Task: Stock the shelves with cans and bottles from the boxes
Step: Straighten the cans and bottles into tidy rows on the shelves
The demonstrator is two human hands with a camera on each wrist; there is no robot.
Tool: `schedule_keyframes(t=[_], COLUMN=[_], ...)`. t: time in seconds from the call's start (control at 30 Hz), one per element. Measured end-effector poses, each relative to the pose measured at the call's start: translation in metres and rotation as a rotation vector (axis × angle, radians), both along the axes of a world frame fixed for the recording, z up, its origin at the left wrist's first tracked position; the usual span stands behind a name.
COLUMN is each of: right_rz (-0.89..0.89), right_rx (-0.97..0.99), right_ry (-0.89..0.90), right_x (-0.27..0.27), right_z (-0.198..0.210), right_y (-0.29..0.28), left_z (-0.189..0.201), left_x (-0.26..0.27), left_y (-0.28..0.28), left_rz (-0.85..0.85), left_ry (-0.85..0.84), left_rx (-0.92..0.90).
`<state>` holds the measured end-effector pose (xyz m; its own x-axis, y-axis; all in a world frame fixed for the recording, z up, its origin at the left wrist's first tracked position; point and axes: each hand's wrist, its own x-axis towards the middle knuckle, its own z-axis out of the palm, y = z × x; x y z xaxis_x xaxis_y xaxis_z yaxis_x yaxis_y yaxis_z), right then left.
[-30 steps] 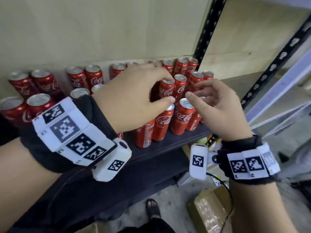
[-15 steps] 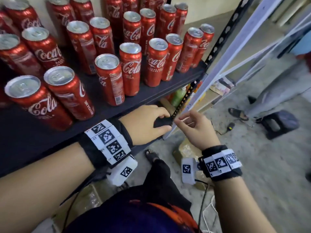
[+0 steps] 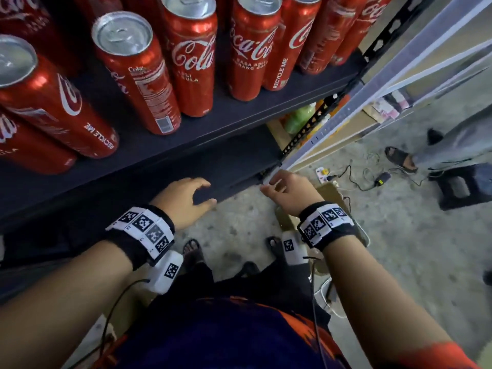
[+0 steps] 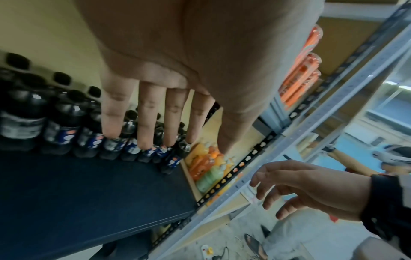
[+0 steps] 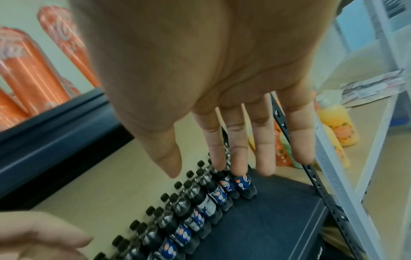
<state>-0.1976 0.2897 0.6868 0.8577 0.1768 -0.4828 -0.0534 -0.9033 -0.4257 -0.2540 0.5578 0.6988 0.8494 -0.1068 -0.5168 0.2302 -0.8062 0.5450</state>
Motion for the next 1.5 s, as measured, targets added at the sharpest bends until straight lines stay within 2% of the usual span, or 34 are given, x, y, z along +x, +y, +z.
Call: schedule_keyframes(t=[0.27,0.43,0.6,0.83,1.07,1.27,1.5], right_rz=[0.274,0.419,0.6,0.707,0.718,0.706,0.725], right_rx=[0.038,0.096,0.085,0.024,-0.065,-0.137,-0.176], right_ry=[0.067,0.032,0.045,0.043,0.04,0.04,0.054], right_x=[0.058,0.08,0.077,0.05,0.019,-0.022,-0.05], right_z=[-0.042,-0.048,-0.039,-0.037,-0.039,-0.046,-0.035], right_y=[-0.055,-0.078,-0.105,-0.126,-0.101,-0.033,0.038], left_z=[-0.031,-0.03,-0.018,-0.012,-0.017,-0.028,-0.024], left_x=[-0.013,-0.027,-0.053,-0.082,-0.114,-0.159,-0.194], left_y=[-0.052,-0.111,-0.162,-0.19,-0.158,-0.097,-0.019], left_rz=[0.283,0.359,0.518,0.543,0.578,0.613,0.617], left_ry=[0.121,0.082,0.071,0.137,0.153,0.146,0.157], left_rx=[0.137,0.23,0.26,0.35,0.318,0.242,0.263])
